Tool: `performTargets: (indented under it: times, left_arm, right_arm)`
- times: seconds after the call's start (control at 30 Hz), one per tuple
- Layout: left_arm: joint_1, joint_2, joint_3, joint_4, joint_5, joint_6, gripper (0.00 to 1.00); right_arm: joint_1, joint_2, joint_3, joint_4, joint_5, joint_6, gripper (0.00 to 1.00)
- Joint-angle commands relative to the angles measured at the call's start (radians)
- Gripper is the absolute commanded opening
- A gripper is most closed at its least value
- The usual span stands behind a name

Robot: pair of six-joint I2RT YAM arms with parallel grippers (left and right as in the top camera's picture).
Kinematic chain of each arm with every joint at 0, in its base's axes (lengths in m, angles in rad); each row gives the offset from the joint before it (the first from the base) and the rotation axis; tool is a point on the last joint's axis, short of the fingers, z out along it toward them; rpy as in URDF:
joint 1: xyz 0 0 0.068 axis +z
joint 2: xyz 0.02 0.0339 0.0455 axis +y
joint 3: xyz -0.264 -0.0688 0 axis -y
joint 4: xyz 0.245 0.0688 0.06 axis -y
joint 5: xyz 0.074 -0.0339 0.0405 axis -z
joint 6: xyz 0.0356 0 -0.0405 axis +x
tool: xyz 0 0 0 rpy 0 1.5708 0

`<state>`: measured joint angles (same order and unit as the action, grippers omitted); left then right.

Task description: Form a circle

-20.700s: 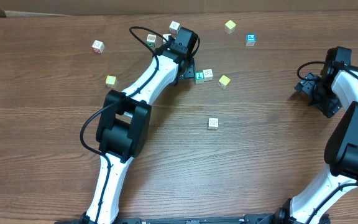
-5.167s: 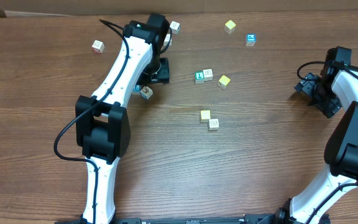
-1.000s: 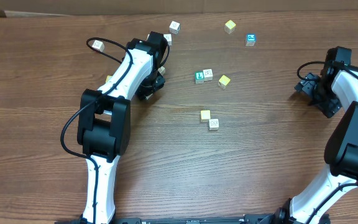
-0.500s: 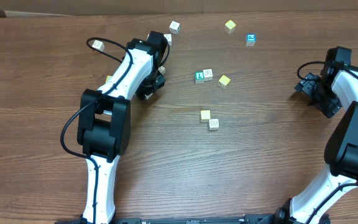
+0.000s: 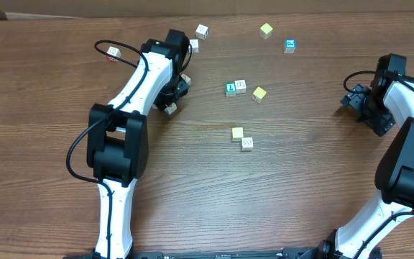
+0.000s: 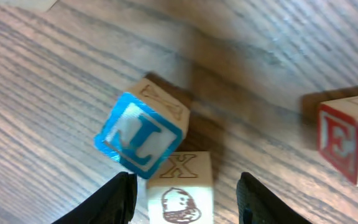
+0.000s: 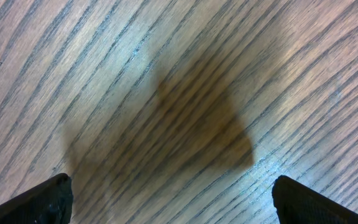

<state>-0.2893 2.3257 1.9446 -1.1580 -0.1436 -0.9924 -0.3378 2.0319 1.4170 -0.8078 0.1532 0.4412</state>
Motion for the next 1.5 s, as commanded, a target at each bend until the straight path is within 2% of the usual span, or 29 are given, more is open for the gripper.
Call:
performTargets:
  times: [0.0,0.6,1.47]
  left_arm:
    - [0.005,0.018,0.021,-0.013,0.007,0.005,0.5]
    - [-0.019,0.018,0.021,-0.019,0.013,0.005,0.43]
    - [-0.025,0.018,0.004,-0.019,0.01,0.005,0.4]
  right_arm:
    - [0.001,-0.027,-0.004,0.003,0.003,0.003,1.0]
    - [0.001,-0.027,-0.004,0.003,0.003,0.003,1.0]
    - [0.001,-0.027,-0.004,0.003,0.003,0.003,1.0]
